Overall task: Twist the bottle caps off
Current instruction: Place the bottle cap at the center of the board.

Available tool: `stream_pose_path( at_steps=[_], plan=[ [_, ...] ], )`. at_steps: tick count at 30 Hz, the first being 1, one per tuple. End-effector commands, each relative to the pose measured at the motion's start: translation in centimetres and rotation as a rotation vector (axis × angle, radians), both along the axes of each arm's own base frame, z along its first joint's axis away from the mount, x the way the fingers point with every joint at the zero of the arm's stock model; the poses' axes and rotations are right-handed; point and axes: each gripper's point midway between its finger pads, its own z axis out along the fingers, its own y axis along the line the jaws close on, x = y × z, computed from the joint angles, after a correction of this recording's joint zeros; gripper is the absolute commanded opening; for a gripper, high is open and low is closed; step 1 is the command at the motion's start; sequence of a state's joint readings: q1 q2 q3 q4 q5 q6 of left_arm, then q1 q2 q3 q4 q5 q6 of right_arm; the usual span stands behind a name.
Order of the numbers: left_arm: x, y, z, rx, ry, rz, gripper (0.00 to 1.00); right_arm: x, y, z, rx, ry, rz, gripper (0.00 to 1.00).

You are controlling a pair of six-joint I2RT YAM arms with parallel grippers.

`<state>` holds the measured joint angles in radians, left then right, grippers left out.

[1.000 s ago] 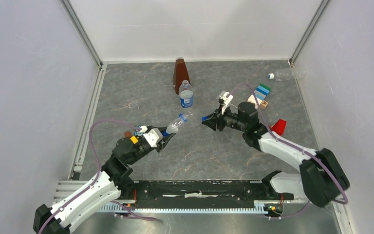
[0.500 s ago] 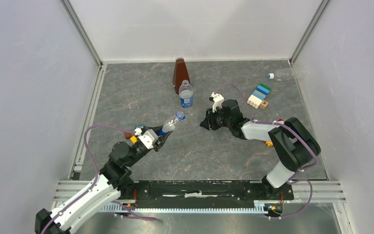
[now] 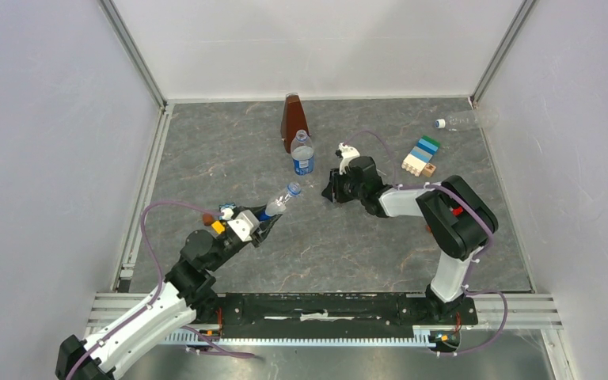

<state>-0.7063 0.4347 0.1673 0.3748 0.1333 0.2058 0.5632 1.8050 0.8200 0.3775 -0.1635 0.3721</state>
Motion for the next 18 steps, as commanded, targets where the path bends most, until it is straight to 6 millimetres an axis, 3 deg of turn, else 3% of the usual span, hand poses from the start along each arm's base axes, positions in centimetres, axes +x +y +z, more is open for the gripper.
stream_pose_path(
  at_steps=[1, 5, 12, 18],
  plan=[
    [0.0, -0.2, 1.7, -0.068, -0.023, -0.009, 0.18, 1.6, 1.4, 0.6, 0.060, -0.030, -0.018, 0.24],
    [-0.1, -0.2, 1.6, -0.068, -0.021, -0.011, 0.18, 1.4, 1.2, -0.2, 0.059, -0.016, -0.031, 0.27],
    [0.0, -0.3, 1.6, -0.070, -0.015, -0.010, 0.19, 1.0, 1.1, -0.2, 0.064, -0.016, -0.023, 0.46],
    [0.0, -0.3, 1.6, -0.067, -0.014, -0.009, 0.20, 0.6, 1.4, 0.6, 0.083, -0.027, 0.001, 0.47]
  ],
)
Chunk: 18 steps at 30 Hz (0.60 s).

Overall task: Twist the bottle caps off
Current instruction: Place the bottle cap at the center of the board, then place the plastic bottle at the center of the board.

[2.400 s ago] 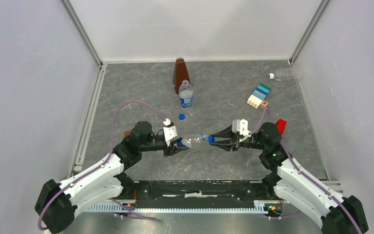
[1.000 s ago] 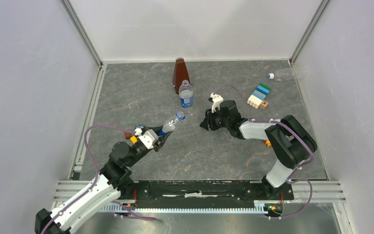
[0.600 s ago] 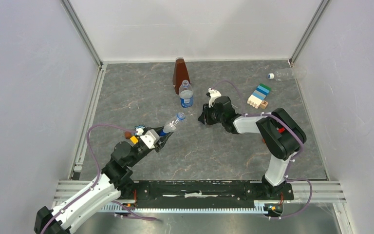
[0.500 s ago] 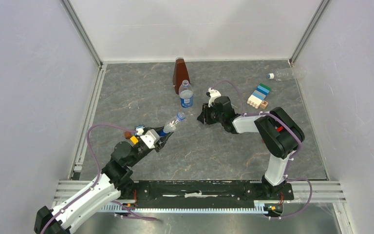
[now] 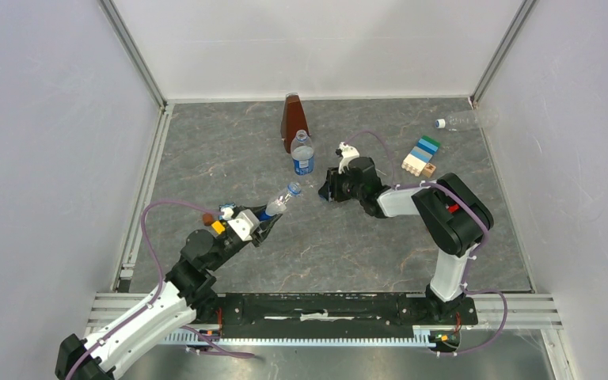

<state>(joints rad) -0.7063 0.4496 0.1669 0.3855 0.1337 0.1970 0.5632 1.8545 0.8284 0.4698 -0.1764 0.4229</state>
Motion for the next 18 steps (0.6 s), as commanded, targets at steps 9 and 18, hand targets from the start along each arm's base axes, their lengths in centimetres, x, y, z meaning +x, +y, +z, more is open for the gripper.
stream_pose_path(
  at_steps=[9, 18],
  plan=[
    [0.0, -0.3, 1.8, -0.056, -0.026, -0.011, 0.22, -2.5, -0.2, 5.9, 0.127, -0.155, 0.059, 0.52],
    [0.0, -1.0, 1.6, -0.026, -0.010, -0.046, 0.22, -6.3, 0.5, 14.5, 0.402, -0.306, 0.160, 0.56]
  ],
)
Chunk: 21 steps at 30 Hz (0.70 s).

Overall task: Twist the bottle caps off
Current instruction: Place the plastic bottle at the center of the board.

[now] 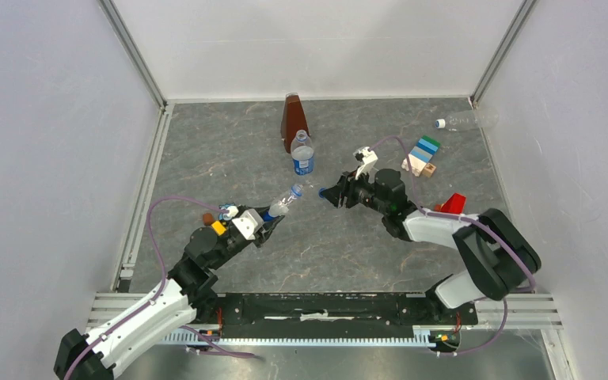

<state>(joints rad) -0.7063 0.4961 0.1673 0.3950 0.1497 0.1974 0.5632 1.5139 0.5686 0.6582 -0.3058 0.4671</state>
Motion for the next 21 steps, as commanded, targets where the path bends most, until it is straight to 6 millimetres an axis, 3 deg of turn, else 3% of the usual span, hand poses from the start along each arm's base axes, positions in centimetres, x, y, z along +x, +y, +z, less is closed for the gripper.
stream_pose_path(
  at_steps=[1, 3, 10, 14, 21],
  plan=[
    [-0.2, -0.6, 2.6, -0.050, -0.035, -0.034, 0.22, -1.8, 0.8, 6.9, 0.231, -0.137, 0.062, 0.56],
    [-0.3, -0.9, 2.5, -0.042, -0.031, -0.049, 0.22, -3.1, 0.5, 9.7, 0.337, -0.192, 0.076, 0.56],
    [-0.9, -2.1, 1.9, -0.012, -0.006, -0.124, 0.22, -7.8, -0.1, 15.6, 0.514, -0.320, 0.219, 0.57],
    [-1.5, -2.8, 1.7, -0.005, 0.012, -0.178, 0.22, -9.1, -0.1, 17.0, 0.529, -0.344, 0.275, 0.59],
    [-1.5, -3.3, 2.4, -0.036, 0.020, -0.198, 0.22, -10.7, 0.4, 17.6, 0.517, -0.359, 0.370, 0.63]
  ],
)
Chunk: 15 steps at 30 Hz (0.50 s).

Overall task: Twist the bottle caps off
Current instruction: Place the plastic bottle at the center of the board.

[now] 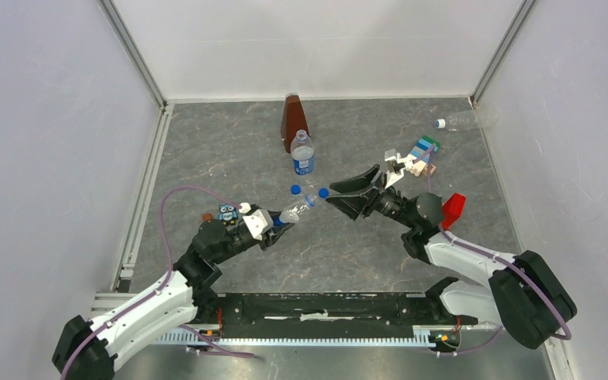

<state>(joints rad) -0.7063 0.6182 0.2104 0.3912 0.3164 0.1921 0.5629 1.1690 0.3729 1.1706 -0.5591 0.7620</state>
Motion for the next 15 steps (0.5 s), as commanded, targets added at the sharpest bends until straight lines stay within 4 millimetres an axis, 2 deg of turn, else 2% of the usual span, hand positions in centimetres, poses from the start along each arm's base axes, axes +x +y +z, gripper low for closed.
stream_pose_path(
  at_steps=[1, 11, 15],
  plan=[
    [-0.2, -0.7, 3.8, -0.104, -0.036, -0.031, 0.23, -1.9, 0.6, 1.6, 0.006, -0.074, 0.098, 0.63],
    [-0.3, -1.7, 3.7, -0.105, -0.008, -0.077, 0.23, -1.9, 1.6, 1.4, -0.011, -0.051, 0.111, 0.64],
    [-0.4, -2.2, 3.9, -0.124, 0.000, -0.101, 0.23, -0.9, 1.8, 0.4, -0.052, -0.016, 0.077, 0.65]
  ],
)
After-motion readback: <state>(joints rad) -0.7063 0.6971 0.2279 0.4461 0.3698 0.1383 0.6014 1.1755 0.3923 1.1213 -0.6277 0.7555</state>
